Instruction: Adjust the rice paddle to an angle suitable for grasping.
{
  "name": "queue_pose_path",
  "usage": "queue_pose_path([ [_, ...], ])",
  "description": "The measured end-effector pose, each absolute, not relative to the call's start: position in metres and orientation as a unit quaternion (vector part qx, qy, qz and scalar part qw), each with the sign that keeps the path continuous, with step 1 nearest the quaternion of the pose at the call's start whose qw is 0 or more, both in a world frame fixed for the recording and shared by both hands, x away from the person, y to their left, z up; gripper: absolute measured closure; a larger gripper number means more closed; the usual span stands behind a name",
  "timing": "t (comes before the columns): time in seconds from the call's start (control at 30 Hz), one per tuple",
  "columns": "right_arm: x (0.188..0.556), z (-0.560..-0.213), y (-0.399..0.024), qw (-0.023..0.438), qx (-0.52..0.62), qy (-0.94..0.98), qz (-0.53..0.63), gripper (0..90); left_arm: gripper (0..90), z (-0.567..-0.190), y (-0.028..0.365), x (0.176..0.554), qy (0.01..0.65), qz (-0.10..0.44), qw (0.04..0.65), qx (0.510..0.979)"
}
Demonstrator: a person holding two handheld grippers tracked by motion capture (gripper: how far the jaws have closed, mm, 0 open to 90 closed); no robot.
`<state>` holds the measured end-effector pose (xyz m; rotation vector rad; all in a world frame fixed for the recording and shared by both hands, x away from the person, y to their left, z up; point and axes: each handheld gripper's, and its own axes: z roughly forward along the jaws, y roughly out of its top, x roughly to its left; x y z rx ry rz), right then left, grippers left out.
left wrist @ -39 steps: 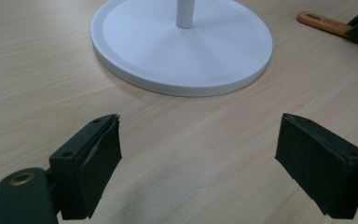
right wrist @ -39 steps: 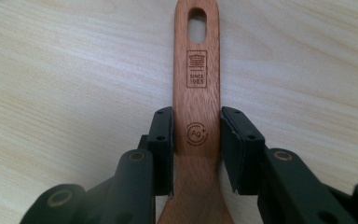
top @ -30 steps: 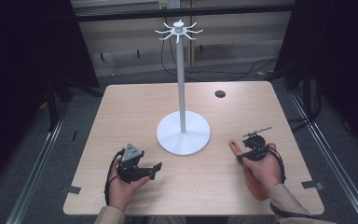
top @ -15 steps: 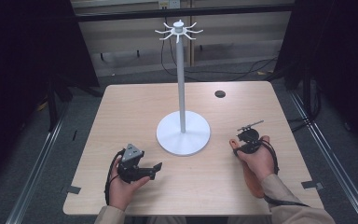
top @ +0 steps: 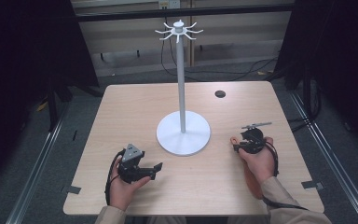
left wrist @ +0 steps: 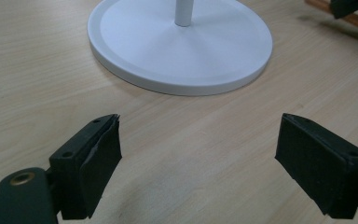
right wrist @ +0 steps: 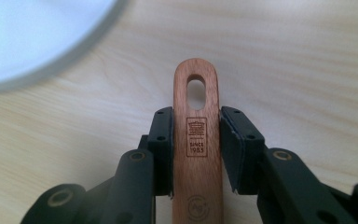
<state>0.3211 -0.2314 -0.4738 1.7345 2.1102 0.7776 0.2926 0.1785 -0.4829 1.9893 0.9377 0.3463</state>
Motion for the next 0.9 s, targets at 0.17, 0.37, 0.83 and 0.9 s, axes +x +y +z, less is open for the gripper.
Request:
queue_pose_path([
  [0.17, 0.301, -0.449, -0.246, 0.181, 0.588, 0.709, 0.345, 66.9, 14.0, -0.482, 0.173, 0.291, 0.374, 0.136, 0.445, 0.802],
  [0.37, 0.274, -0.425, -0.257, 0.222, 0.560, 0.673, 0.429, 66.9, 14.0, -0.476, 0.160, 0.286, 0.356, 0.135, 0.461, 0.802],
  [0.83, 0.243, -0.398, -0.250, 0.237, 0.488, 0.632, 0.553, 66.9, 14.3, -0.441, 0.099, 0.264, 0.275, 0.091, 0.534, 0.794],
  [0.9, 0.243, -0.395, -0.246, 0.238, 0.480, 0.639, 0.553, 66.9, 15.1, -0.439, 0.088, 0.262, 0.266, 0.088, 0.542, 0.793],
])
